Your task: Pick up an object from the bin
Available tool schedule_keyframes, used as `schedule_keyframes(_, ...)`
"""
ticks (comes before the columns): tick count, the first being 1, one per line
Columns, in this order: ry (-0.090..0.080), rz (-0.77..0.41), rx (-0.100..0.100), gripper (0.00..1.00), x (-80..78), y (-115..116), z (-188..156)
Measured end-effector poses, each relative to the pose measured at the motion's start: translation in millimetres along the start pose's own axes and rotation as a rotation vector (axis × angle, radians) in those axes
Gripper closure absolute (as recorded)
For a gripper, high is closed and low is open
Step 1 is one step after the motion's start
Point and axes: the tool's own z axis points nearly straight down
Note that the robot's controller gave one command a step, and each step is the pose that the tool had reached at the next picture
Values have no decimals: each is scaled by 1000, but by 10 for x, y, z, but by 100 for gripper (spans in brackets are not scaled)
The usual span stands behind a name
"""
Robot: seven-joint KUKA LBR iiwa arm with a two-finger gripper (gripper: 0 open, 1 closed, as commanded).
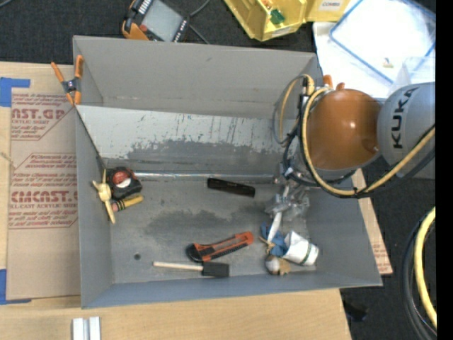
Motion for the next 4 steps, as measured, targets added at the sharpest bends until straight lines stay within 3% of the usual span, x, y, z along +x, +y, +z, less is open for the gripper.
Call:
schedule_keyframes(2, -2, 2, -1, 100, -16, 1, -266)
schedule_keyframes(4, -2, 2, -1, 100, -20, 2, -324)
